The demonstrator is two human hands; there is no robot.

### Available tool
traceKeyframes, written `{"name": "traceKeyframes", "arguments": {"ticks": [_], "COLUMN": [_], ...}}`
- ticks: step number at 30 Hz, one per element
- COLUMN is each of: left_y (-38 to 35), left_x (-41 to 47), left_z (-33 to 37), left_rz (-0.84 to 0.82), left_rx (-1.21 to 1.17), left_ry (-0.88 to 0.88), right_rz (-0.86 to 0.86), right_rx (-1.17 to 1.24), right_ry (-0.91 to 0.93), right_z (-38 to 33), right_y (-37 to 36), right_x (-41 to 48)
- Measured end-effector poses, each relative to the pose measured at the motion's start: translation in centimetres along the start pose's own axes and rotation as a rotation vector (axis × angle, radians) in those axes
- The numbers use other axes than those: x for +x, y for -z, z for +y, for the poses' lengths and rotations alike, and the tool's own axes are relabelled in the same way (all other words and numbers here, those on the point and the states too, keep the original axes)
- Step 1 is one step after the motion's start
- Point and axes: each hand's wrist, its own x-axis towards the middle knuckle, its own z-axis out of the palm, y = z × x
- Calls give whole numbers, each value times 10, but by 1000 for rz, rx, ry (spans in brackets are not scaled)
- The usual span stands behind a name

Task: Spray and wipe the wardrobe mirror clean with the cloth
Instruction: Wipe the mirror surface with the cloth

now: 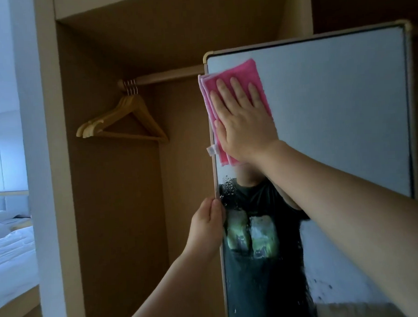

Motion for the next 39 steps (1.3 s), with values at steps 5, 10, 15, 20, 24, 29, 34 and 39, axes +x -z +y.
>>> {"name": "traceKeyframes", "arguments": {"ticks": [5, 10, 15, 20, 24, 29, 34, 39], "left_y": [1, 4, 8, 6, 4, -2, -4, -4], "left_x": [-1, 1, 2, -1, -20, -51, -72, -83], "left_z": [-1, -1, -5, -9, -26, -68, -95, -101], "left_rz": [-17, -51, -132, -165, -184, -203, -184, -213], "left_rx": [-77, -178, -345, -391, -359, -309, -276, -236], "left_ry": [45, 109, 119, 105, 135, 324, 425, 468], "right_rz": [-12, -34, -61, -72, -90, -113, -96, -66], "right_rx": [20, 37, 57, 106, 123, 86, 61, 37], "right_ry": [15, 12, 14, 32, 83, 99, 96, 85], "right_z": [-17, -31, -47, -50, -43, -40, -42, -42], "right_y": [-7, -10, -17, -14, -9, -8, -9, -14], "right_x": [-35, -67, -102, -116, -113, -115, -112, -108]}}
